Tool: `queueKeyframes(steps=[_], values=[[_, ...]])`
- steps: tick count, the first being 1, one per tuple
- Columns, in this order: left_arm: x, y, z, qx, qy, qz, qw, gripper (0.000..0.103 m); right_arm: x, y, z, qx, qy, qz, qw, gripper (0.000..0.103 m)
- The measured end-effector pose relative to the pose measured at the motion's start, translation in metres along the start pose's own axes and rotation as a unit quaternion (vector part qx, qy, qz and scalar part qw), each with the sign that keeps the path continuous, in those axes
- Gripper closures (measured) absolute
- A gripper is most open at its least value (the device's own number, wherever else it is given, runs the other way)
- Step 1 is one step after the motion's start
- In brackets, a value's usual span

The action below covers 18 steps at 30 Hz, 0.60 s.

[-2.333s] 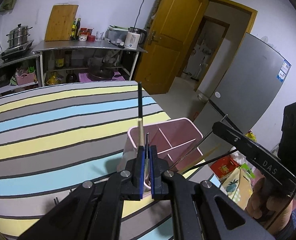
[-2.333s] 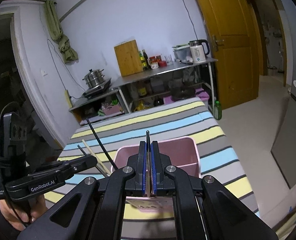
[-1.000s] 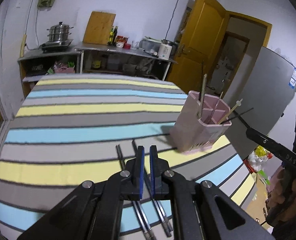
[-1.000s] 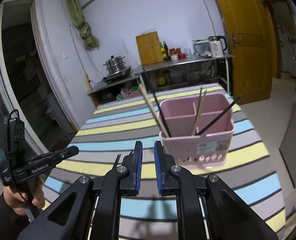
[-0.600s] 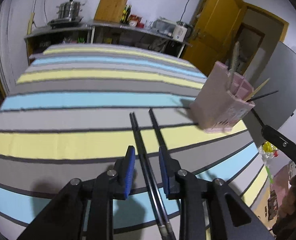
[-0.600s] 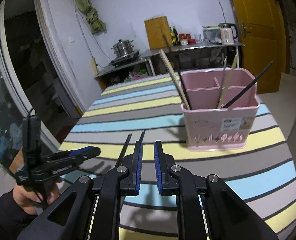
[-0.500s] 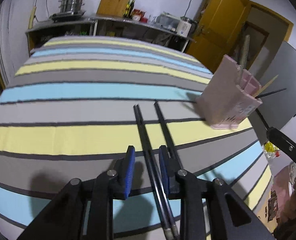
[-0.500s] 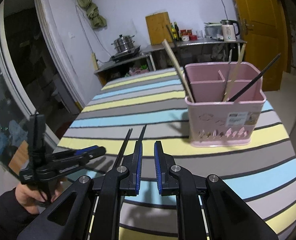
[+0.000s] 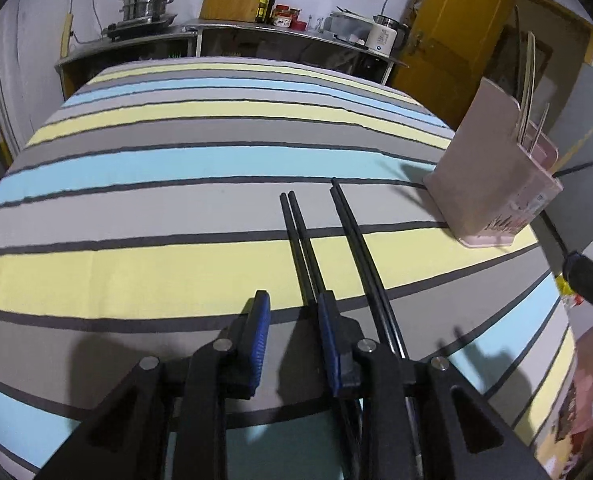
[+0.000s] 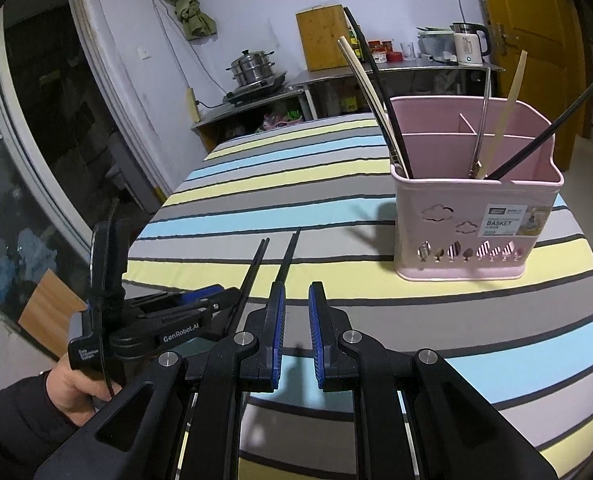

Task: Organize utensils
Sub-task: 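Move both grippers back down to the black chopsticks on the bedspread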

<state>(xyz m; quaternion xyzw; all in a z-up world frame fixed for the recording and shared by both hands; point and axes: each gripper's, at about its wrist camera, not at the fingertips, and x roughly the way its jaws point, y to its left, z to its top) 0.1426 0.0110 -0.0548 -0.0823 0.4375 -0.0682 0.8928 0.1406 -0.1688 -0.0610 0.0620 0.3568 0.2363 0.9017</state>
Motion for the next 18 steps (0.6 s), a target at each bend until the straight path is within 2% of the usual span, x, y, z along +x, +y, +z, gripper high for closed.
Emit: queueKeyframes(steps=[5,9,13,18], values=[[0.001,-0.005,0.002,0.019,0.005,0.020,0.9996,0.075,0.005,0.003,-0.001,-0.002,0.008,-0.001,1.000,0.091],[-0.004,0.005,0.002,0.014,0.008,0.023,0.9996,0.081,0.013,0.009,-0.001,-0.007,0.016,0.000,1.000,0.091],[-0.008,0.022,0.000,0.001,0.007,0.039,0.9992,0.082,0.036,0.012,-0.003,-0.009,0.037,0.001,0.999,0.091],[-0.013,0.042,-0.001,-0.013,0.010,0.038,0.9991,0.083,0.075,0.020,-0.005,-0.020,0.067,0.003,0.998,0.091]])
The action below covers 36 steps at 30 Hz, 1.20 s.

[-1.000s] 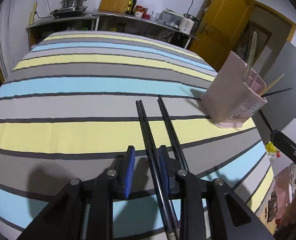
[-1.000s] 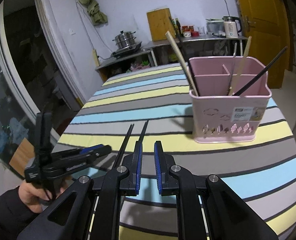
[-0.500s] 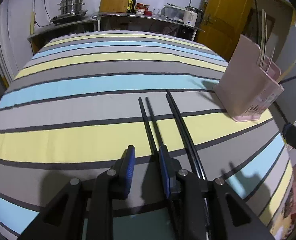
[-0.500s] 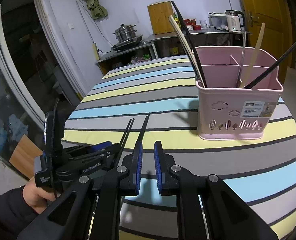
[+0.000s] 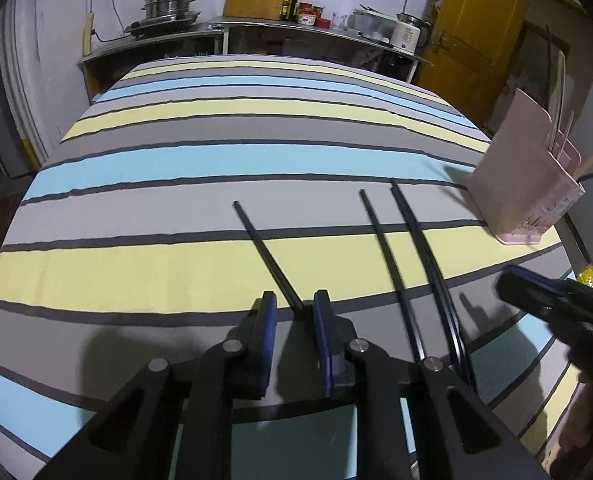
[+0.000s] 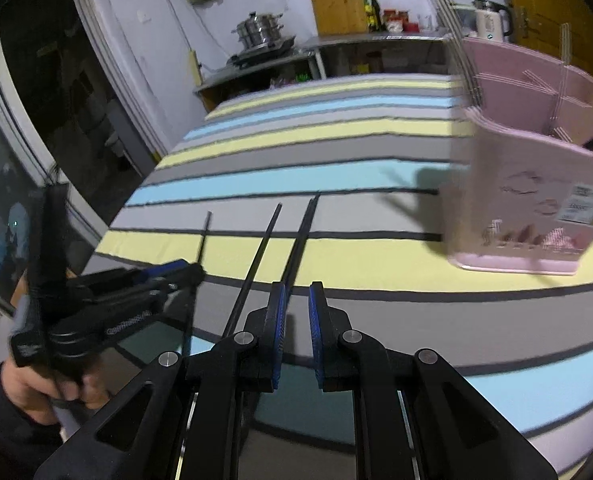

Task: Organize utensils
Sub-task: 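Move both grippers back down to the black chopsticks on the bedspread, then grasp a black chopstick with the left gripper while the right gripper grasps another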

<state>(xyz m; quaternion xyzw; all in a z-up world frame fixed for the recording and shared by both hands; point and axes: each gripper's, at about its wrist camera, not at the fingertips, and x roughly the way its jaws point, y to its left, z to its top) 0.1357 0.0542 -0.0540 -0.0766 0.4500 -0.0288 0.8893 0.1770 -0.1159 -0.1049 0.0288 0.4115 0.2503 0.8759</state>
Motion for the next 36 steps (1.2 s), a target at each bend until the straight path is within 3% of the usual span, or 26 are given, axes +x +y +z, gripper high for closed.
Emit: queueKeyframes(steps=[8,17,23,31,36], values=[[0.001,0.007,0.001,-0.018,0.003,-0.013,0.9998,0.083,0.048,0.005,0.005,-0.010,0.037,-0.016,0.999,0.090],[0.009,0.006,0.010,-0.026,0.001,-0.032,0.9991,0.083,0.045,-0.003,0.002,0.000,0.036,-0.032,0.999,0.090],[0.014,0.001,0.014,-0.019,0.001,-0.065,0.9977,0.083,0.043,-0.003,0.006,0.002,0.048,-0.049,0.998,0.090],[0.017,-0.003,0.016,-0.004,-0.003,-0.047,0.9989,0.083,0.055,-0.004,0.020,0.007,0.046,-0.056,0.997,0.090],[0.019,-0.006,0.017,0.001,-0.006,-0.039,0.9992,0.083,0.060,-0.008,0.026,0.020,0.042,-0.056,0.997,0.095]])
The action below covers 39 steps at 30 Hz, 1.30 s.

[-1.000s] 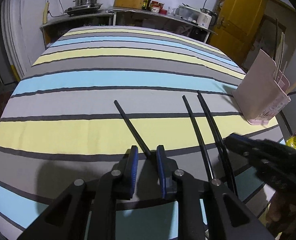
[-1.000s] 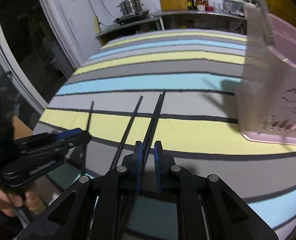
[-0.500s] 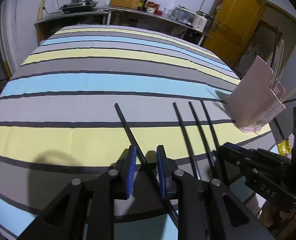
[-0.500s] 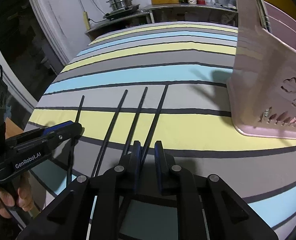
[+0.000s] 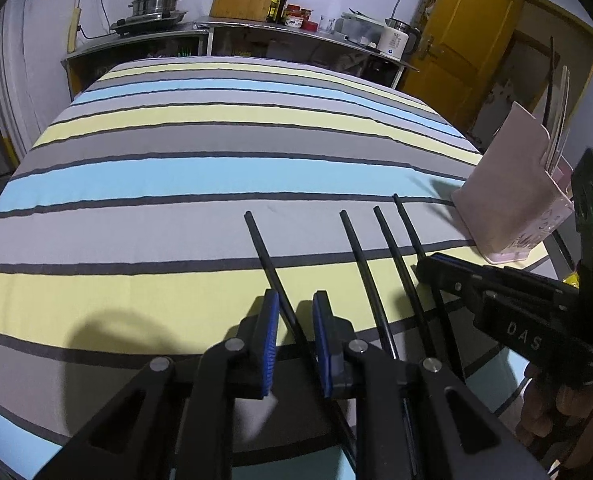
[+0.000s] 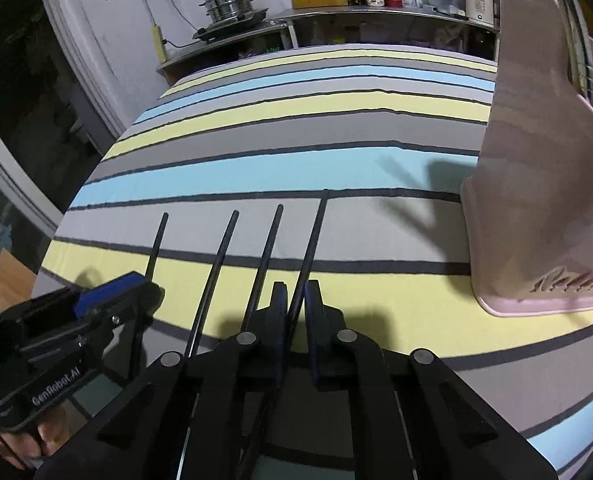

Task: Organize utensils
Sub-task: 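Grasp a black chopstick with the left gripper while the right gripper grasps another, then lift the black chopsticks with both grippers and carry them over the pink holder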

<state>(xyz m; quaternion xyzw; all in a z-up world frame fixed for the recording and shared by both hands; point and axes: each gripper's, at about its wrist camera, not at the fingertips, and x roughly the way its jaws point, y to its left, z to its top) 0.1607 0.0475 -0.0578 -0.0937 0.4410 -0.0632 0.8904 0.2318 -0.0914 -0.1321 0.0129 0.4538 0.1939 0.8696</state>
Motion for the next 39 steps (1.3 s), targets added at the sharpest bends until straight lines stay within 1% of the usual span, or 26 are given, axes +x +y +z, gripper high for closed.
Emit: queueKeyframes(steps=[6,11,16,22,29,33,39], values=[[0.001,-0.002,0.002,0.004,0.003,0.017,0.9998,0.093,0.002,0.001,0.007,-0.007,0.005,0.000,1.000,0.096],[-0.001,0.003,0.006,-0.008,0.013,0.005,0.9999,0.097,-0.003,-0.005,0.008,0.001,0.007,0.016,1.000,0.097],[-0.022,-0.003,0.010,-0.001,-0.005,-0.006,1.0000,0.097,-0.029,-0.006,0.007,0.001,-0.020,0.030,0.999,0.097],[-0.067,-0.009,0.023,0.012,-0.048,-0.017,0.9987,0.097,-0.070,0.001,0.010,-0.010,-0.061,0.047,0.997,0.097],[-0.115,-0.014,0.038,0.018,-0.091,-0.038,0.9950,0.098,-0.126,0.006,0.014,-0.018,-0.122,0.063,0.990,0.097],[-0.132,-0.016,0.045,0.022,-0.105,-0.053,0.9928,0.098,-0.151,0.006,0.016,-0.020,-0.148,0.067,0.986,0.097],[-0.146,-0.026,0.053,0.033,-0.121,-0.069,0.9898,0.098,-0.172,0.000,0.016,-0.016,-0.170,0.070,0.983,0.097]])
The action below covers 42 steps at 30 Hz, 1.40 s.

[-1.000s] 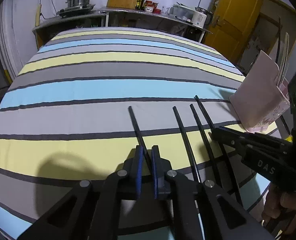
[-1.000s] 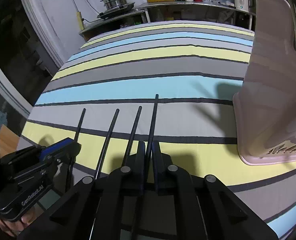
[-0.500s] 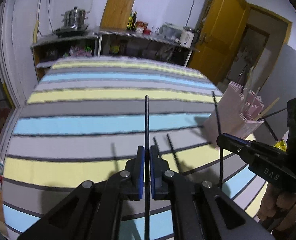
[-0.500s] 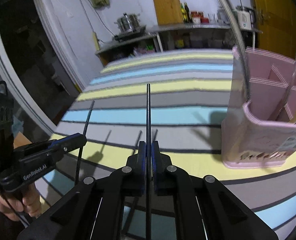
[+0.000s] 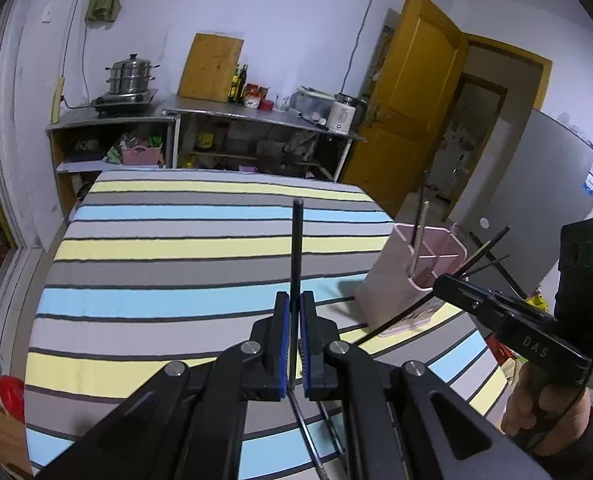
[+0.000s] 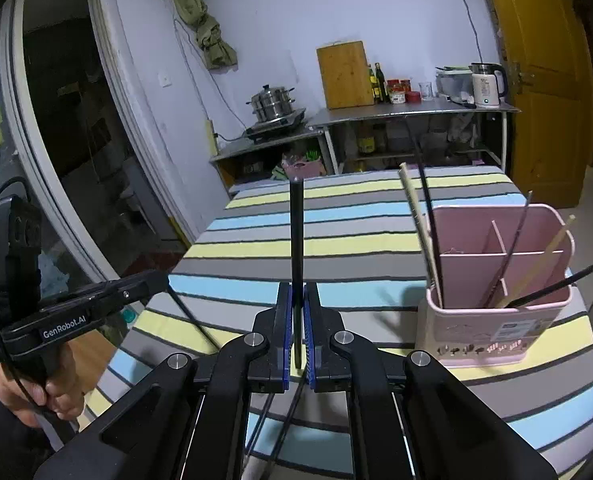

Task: Organize utensils
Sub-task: 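Lift the black chopsticks with both grippers and carry them over the pink holder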

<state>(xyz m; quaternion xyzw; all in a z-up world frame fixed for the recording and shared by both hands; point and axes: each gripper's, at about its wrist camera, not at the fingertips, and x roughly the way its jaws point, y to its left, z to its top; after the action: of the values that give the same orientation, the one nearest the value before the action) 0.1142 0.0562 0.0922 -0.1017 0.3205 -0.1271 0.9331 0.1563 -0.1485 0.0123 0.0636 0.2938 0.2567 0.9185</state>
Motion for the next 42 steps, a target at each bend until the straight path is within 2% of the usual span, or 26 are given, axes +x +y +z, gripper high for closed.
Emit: queueKeyframes(steps=[12,23,28,35,39,42], values=[[0.005,-0.018,0.004,0.004,0.010,-0.031,0.9995,0.098,-0.023,-0.012,-0.001,0.014,-0.017,-0.008,1.000,0.097],[0.019,-0.061,0.022,0.021,0.018,-0.090,0.9955,0.098,-0.056,-0.038,0.003,0.038,-0.044,-0.034,0.998,0.097],[0.023,-0.087,0.046,0.036,0.004,-0.112,0.9930,0.098,-0.078,-0.059,0.019,0.056,-0.073,-0.050,0.994,0.097],[0.027,-0.114,0.083,0.047,-0.027,-0.135,0.9894,0.098,-0.106,-0.074,0.052,0.051,-0.123,-0.071,0.989,0.097],[0.039,-0.123,0.093,0.051,-0.033,-0.134,0.9892,0.098,-0.111,-0.080,0.066,0.044,-0.145,-0.084,0.985,0.097],[0.055,-0.126,0.093,0.051,-0.026,-0.128,0.9901,0.098,-0.103,-0.085,0.071,0.044,-0.145,-0.090,0.984,0.097]])
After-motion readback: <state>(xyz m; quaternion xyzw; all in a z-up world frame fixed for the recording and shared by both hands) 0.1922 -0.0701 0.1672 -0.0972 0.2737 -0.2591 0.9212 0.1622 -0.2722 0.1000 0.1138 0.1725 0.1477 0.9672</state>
